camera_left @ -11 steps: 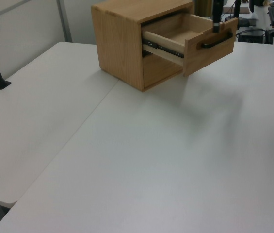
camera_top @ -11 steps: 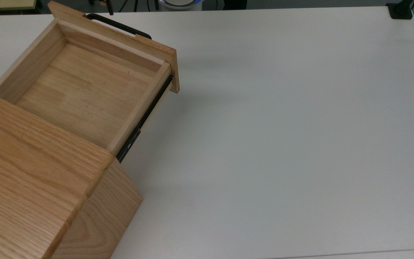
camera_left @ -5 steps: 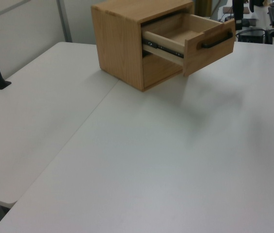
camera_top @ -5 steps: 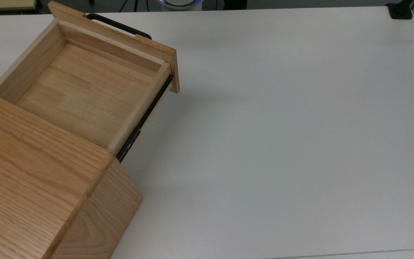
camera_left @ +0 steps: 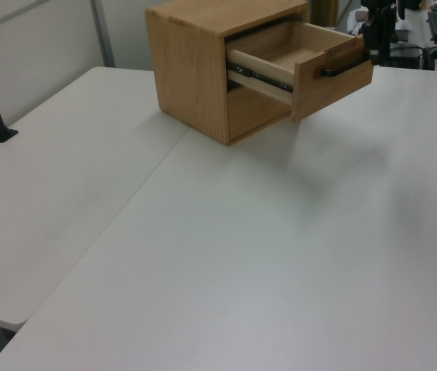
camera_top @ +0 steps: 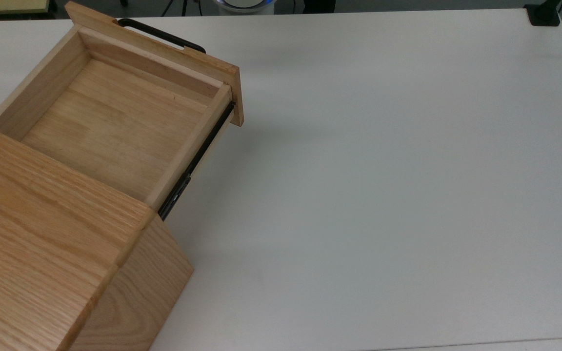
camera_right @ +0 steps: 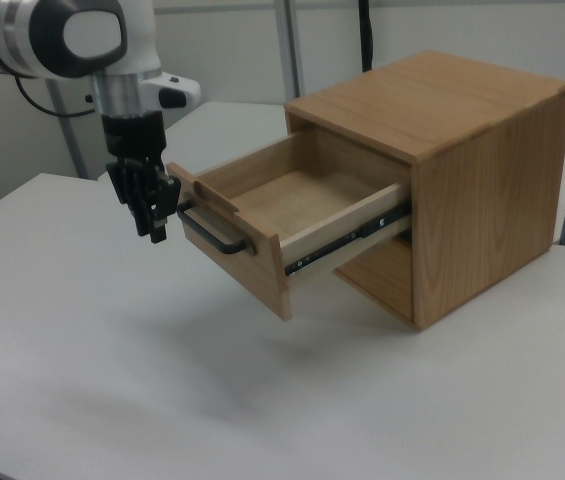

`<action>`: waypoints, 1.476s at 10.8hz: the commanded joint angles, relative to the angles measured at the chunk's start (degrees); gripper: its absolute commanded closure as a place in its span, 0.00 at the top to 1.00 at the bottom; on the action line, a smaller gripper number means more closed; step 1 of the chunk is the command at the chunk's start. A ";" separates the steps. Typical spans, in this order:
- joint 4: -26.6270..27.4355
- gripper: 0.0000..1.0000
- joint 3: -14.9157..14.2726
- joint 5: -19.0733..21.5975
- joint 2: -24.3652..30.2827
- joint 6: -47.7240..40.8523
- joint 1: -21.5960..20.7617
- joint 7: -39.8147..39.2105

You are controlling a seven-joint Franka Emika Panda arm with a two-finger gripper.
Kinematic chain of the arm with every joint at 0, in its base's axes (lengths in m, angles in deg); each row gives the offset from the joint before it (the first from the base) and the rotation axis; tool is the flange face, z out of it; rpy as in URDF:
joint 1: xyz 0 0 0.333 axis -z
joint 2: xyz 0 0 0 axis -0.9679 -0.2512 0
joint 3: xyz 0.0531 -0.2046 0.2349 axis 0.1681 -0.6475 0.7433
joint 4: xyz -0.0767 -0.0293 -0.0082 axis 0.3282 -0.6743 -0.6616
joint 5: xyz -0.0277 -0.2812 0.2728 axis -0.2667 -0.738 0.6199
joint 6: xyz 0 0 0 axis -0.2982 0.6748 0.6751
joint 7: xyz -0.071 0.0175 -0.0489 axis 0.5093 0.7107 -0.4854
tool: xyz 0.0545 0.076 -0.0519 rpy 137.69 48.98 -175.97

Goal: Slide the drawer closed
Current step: 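Push the drawer front with the gripper into the wooden cabinet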

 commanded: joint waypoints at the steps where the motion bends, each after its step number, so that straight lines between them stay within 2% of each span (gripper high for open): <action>1: 5.74 0.02 0.44 0.34 1.69 9.12 0.42 7.30; 3: 8.11 0.02 0.44 0.34 1.52 13.79 0.51 11.01; 6: 8.48 0.01 0.44 0.25 0.56 20.38 0.60 16.11; 10: 4.80 0.01 0.35 -0.53 -4.18 28.46 1.56 18.40; 11: 2.52 0.01 0.18 -0.80 -6.28 30.06 1.57 18.75; 13: -7.12 0.01 -0.26 -3.16 -13.91 30.16 1.74 20.07; 16: -15.15 0.02 -0.26 -5.63 -21.40 31.55 3.32 21.66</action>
